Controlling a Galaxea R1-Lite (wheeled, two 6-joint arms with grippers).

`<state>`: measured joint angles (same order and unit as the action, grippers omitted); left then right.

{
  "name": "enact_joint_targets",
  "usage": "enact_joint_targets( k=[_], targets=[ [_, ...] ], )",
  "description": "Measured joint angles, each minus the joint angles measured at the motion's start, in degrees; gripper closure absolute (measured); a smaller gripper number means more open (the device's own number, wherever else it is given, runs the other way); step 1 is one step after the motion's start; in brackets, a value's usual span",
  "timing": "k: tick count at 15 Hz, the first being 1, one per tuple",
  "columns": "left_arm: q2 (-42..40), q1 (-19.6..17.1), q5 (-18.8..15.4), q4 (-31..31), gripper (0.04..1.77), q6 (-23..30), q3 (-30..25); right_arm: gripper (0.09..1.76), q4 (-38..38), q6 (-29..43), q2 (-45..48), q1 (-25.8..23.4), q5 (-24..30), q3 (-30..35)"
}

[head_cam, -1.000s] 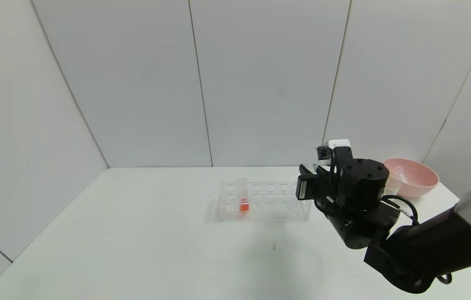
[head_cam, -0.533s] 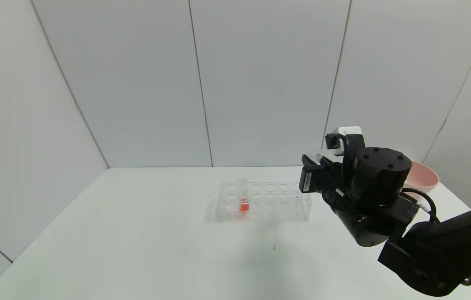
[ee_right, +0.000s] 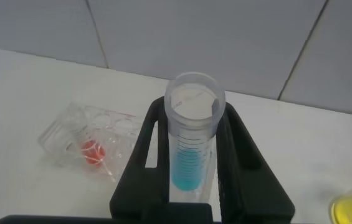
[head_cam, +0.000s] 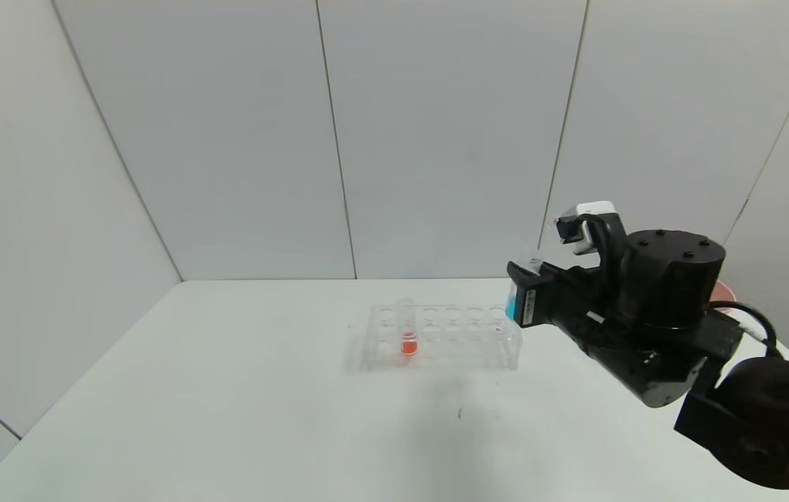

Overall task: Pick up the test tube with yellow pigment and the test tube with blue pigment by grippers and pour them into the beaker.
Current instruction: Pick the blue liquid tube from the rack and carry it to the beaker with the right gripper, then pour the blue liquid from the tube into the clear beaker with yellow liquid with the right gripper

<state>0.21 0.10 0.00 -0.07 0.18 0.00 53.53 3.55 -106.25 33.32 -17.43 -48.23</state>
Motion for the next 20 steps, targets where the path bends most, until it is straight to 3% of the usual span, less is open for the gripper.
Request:
enact_joint_targets(
  k=[4, 7, 11, 15, 18, 20],
  targets=[
    [0.0, 0.0, 0.0, 0.0, 0.05, 0.0, 0.0, 1.35, -10.8, 0.0, 8.2, -11.2, 19.6, 1.8],
    [0.0, 0.0, 0.0, 0.0, 0.05, 0.0, 0.0, 1.35, -18.1, -2.2, 13.5, -24.7, 39.8, 2.2],
    [0.0, 0.0, 0.0, 0.0, 0.05, 0.0, 0.0, 1.35, -30.1, -20.3, 16.2, -42.9, 59.3, -0.2],
    [0.0, 0.0, 0.0, 0.0, 0.05, 0.0, 0.0, 1.35, -49.2, -34.3, 14.1, -51.5, 63.2, -10.5],
    [0.0, 0.0, 0.0, 0.0, 0.05, 0.0, 0.0, 1.35, -67.0, -44.9, 10.9, -54.1, 62.8, -21.3],
    [0.0, 0.0, 0.0, 0.0, 0.05, 0.0, 0.0, 1.35, -74.8, -47.6, 8.4, -54.7, 60.8, -28.6]
  ],
)
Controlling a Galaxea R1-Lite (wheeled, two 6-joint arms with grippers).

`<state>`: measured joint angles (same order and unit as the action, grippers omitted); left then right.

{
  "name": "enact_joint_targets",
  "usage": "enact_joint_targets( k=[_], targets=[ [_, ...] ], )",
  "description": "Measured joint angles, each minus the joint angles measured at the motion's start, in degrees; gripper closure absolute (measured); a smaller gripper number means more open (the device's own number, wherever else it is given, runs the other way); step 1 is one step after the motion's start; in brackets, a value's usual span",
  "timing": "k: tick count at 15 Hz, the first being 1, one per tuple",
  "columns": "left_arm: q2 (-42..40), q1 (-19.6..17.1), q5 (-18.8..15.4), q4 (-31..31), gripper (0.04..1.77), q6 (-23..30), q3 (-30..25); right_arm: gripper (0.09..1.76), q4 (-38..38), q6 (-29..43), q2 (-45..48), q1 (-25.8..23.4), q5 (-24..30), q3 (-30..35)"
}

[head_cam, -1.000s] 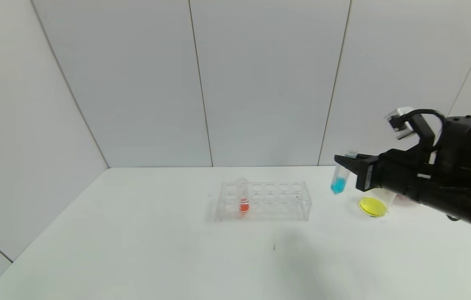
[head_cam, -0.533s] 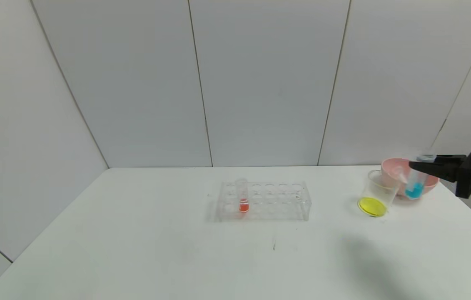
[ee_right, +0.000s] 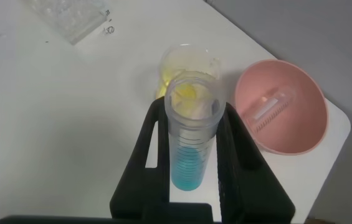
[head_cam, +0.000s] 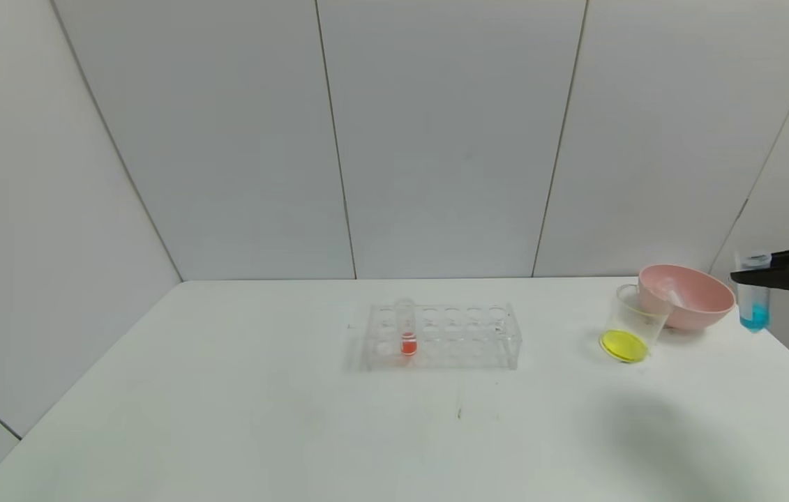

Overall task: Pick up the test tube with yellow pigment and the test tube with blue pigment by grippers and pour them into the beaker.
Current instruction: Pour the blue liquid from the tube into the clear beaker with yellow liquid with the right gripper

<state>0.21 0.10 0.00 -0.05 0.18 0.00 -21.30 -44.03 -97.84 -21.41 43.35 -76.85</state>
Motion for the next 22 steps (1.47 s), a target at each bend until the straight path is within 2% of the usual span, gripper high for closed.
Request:
enact_joint_targets(
  k=[5, 14, 22],
  targets=[
    [0.0, 0.0, 0.0, 0.0, 0.05, 0.0, 0.0, 1.35, -10.7, -5.1, -7.5, 0.2, -8.3, -14.2],
    [0.0, 0.0, 0.0, 0.0, 0.05, 0.0, 0.0, 1.35, -26.4, -12.2, -18.4, 1.2, -13.8, -35.2],
    [0.0, 0.0, 0.0, 0.0, 0.05, 0.0, 0.0, 1.35, -24.9, -15.4, -21.3, 6.0, -22.5, -37.7]
  ],
)
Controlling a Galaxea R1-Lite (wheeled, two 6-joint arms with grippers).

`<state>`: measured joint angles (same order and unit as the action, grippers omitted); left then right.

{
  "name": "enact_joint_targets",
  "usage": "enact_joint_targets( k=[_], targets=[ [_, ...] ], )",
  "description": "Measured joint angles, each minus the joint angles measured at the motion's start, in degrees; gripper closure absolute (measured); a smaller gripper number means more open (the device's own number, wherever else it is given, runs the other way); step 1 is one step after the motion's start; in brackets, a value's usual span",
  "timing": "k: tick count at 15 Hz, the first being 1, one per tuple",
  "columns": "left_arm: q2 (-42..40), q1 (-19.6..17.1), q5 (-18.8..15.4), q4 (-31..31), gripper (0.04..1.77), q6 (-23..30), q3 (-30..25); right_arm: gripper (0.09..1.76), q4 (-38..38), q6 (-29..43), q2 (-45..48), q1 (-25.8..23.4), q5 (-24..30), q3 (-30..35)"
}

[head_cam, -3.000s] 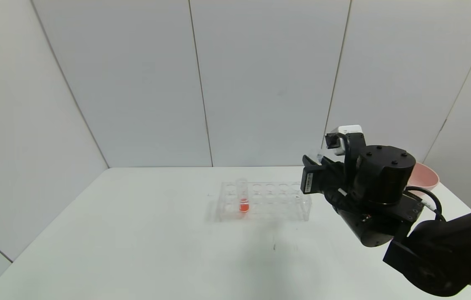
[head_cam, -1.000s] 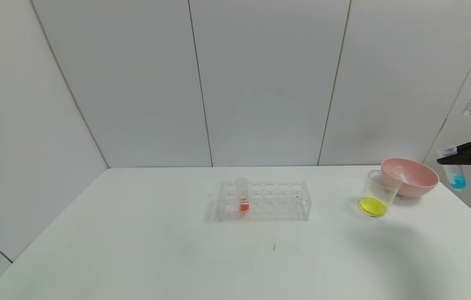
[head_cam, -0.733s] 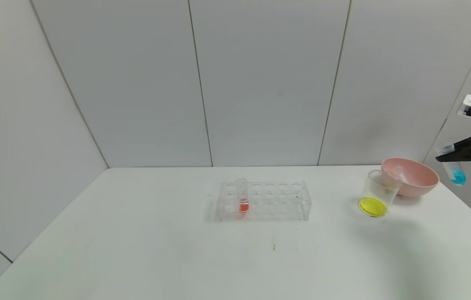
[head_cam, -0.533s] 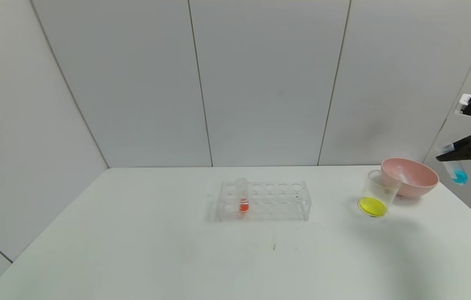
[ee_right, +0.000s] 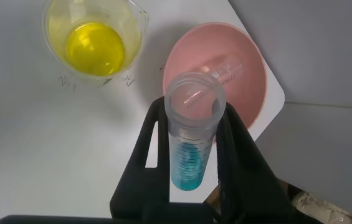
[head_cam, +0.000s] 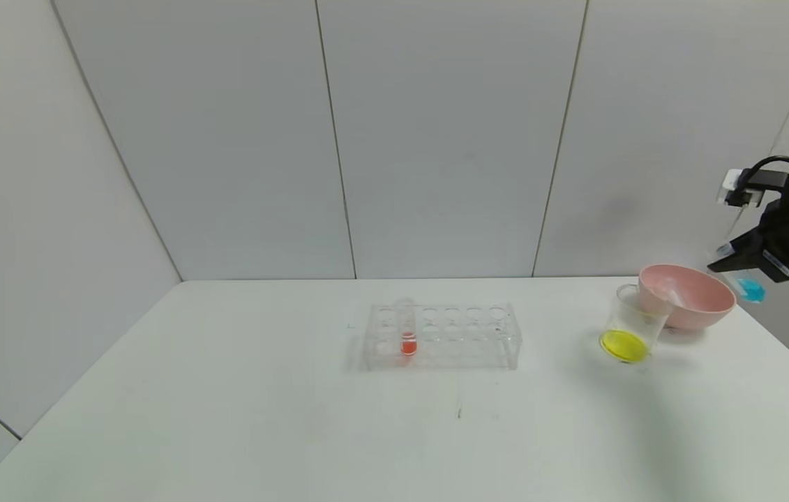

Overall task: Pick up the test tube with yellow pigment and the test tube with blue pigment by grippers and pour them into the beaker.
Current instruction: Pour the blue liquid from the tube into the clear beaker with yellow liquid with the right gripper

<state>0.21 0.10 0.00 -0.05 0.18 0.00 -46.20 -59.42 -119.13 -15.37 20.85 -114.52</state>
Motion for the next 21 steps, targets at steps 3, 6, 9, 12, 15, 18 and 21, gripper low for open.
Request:
enact_joint_targets(
  k=[3, 6, 9, 12, 15, 18, 21],
  targets=[
    [0.0, 0.0, 0.0, 0.0, 0.05, 0.0, 0.0, 1.35, -0.1, -0.2, -0.2, 2.0, -2.5, 0.0],
    [0.0, 0.0, 0.0, 0.0, 0.05, 0.0, 0.0, 1.35, -0.5, -0.9, -0.2, 4.6, -6.0, 0.0],
    [0.0, 0.0, 0.0, 0.0, 0.05, 0.0, 0.0, 1.35, -2.0, -1.8, -0.3, 6.6, -9.6, 0.1],
    [0.0, 0.0, 0.0, 0.0, 0.05, 0.0, 0.0, 1.35, -2.6, -2.0, -0.5, 8.2, -11.2, 0.1],
    [0.0, 0.0, 0.0, 0.0, 0.05, 0.0, 0.0, 1.35, -2.6, -3.0, -0.7, 9.7, -14.2, 0.0],
    [0.0, 0.0, 0.0, 0.0, 0.05, 0.0, 0.0, 1.35, -3.6, -3.6, -1.0, 11.0, -16.9, 0.0],
    [0.0, 0.0, 0.0, 0.0, 0.05, 0.0, 0.0, 1.35, -5.6, -5.3, -1.1, 12.3, -21.2, 0.0]
  ],
)
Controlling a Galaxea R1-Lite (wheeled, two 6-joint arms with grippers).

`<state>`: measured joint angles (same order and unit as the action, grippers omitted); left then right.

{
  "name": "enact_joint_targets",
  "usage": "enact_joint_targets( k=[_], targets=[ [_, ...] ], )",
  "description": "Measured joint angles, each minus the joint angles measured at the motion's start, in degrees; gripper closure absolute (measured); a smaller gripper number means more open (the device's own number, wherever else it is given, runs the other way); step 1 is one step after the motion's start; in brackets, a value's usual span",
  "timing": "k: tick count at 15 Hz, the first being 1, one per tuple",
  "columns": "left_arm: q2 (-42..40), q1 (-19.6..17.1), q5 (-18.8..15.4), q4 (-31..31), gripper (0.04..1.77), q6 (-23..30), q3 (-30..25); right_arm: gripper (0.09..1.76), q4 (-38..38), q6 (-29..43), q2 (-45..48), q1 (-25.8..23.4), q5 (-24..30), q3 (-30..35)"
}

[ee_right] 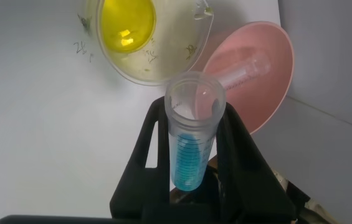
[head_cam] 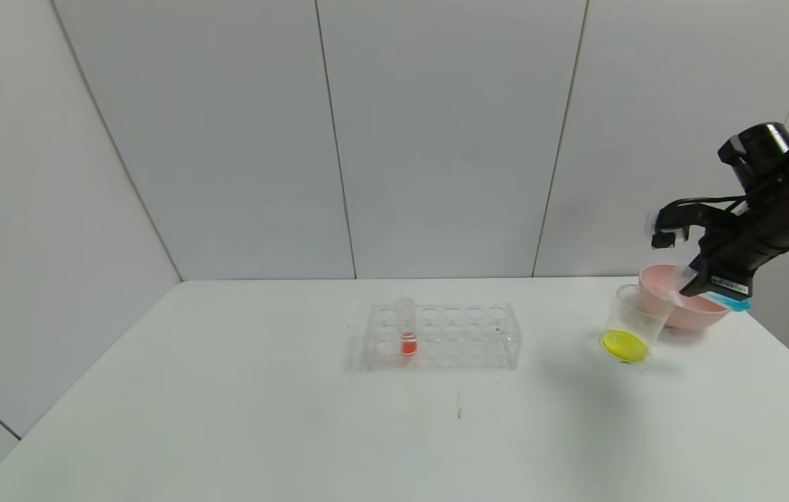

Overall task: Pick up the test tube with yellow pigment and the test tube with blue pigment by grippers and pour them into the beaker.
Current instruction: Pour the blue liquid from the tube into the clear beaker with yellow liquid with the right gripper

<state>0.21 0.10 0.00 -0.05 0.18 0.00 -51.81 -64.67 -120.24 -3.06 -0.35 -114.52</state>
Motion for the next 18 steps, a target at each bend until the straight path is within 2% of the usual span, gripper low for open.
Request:
enact_joint_targets(
  k=[5, 12, 15, 18],
  targets=[
    [0.0, 0.0, 0.0, 0.0, 0.05, 0.0, 0.0, 1.35, -0.2, -0.2, -0.6, 1.8, -4.4, 0.0],
    [0.0, 0.0, 0.0, 0.0, 0.05, 0.0, 0.0, 1.35, 1.0, -3.0, -2.1, 4.7, -16.3, 0.0],
    [0.0, 0.0, 0.0, 0.0, 0.05, 0.0, 0.0, 1.35, 1.6, -3.2, -2.6, 5.8, -17.5, 0.0],
    [0.0, 0.0, 0.0, 0.0, 0.05, 0.0, 0.0, 1.35, 1.6, -4.2, -3.2, 6.8, -21.3, 0.0]
  ],
)
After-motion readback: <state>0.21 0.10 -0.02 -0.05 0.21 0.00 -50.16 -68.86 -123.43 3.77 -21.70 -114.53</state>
